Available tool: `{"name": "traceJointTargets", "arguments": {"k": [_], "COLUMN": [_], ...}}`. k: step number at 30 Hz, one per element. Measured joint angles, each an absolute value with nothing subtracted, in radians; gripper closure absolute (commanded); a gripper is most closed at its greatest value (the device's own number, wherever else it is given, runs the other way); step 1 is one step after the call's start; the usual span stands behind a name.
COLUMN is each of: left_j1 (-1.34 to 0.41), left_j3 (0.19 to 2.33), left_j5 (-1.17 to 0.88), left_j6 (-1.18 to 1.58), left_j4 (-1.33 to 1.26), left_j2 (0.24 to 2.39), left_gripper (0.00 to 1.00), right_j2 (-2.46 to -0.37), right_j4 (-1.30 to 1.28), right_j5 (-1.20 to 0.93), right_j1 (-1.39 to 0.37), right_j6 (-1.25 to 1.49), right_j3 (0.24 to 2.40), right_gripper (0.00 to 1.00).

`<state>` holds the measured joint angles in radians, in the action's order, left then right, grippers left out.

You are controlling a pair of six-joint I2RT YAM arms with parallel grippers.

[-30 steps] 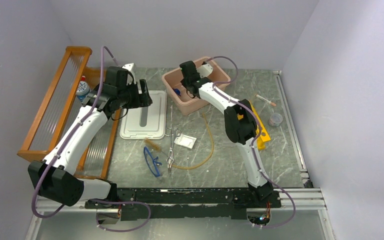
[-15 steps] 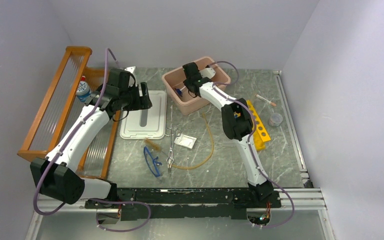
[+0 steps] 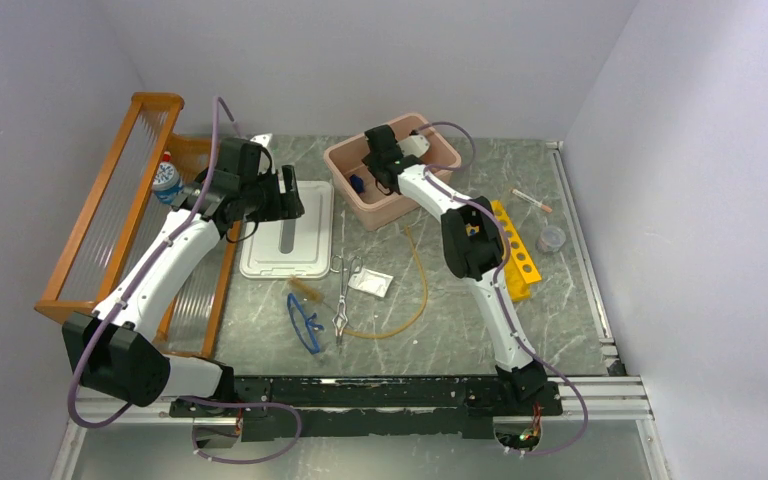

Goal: Organize the chemistry lab equipment

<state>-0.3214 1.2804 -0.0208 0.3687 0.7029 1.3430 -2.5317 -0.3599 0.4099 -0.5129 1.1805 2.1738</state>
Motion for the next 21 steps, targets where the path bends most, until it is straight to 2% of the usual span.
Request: {"name": "traceJointTargets", "arguments": {"k": [6,12,21], "left_j1": [-0.321,-0.321,-0.321], "left_j3": [1.243,1.202,1.161], "left_j5": [-0.022,-0.047,-0.097], "left_j6": [0.366,0.366,0.364], "left_j4": [0.668,0.613,0.5], "left_j2": [1.343,1.343,1.361], "left_gripper": [0.22,0.23,0.24], "right_j2": [-2.444,-2.296,-1.916], "right_j4": [-0.306,-0.247,-0.258], "right_j5": [0.398,0.346,0.326], "right_j1": [-0.511,-0.505,-0.494], "right_j6": [1.102,0.979,0.767], "right_j3": [2.075,2.041,1.765], "right_gripper": [0.4,0.4,0.42]}}
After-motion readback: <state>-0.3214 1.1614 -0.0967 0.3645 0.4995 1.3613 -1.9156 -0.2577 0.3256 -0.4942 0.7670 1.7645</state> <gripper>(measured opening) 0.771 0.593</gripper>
